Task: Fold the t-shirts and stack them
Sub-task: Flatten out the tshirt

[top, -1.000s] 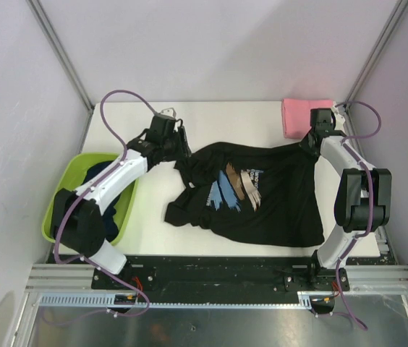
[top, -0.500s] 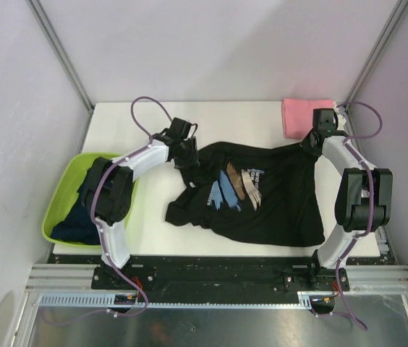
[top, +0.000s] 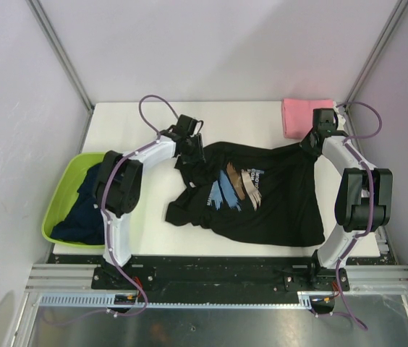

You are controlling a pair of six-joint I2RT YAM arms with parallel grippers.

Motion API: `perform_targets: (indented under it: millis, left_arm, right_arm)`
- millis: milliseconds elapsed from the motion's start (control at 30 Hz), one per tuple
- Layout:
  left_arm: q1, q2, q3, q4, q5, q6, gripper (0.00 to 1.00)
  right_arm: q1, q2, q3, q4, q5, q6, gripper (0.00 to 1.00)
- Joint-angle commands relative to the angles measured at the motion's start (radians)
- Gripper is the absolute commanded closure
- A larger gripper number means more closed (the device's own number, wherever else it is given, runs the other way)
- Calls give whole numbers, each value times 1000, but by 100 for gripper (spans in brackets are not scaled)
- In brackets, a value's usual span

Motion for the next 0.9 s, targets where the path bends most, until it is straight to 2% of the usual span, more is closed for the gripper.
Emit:
perform_targets:
  millis: [0,133,200,367,533,667,800,833,867]
  left_arm:
    - [-4,24,53,9,-8,-27,61]
    - [-3,-2,38,7,-48,-34,92]
    - [4,-48,23,8,-110,-35,98]
    - [55,-165,42,11,-218,-7,100]
    - [83,-142,200,54,-259,105,100]
    - [119,-20,377,95,-257,135,100]
    - [158,201,645,110,-178,123,100]
    - [162,271,729,111,-147,122,99]
    - [166,334,826,113,-92,119,89]
  right_arm:
    - [-4,-8,43,24,-4,-18,100]
    - [-5,-14,43,22,-1,-22,100]
    - [-5,-18,43,20,7,-29,100]
    - [-4,-30,43,36,23,-41,100]
    - [-5,-22,43,139,42,-39,100]
    - [-12,14,49,280,60,-37,100]
    - [-21,103,114,361,54,-23,100]
    - [-21,137,147,369,37,-25,100]
    - [-22,182,194,353,24,-26,99]
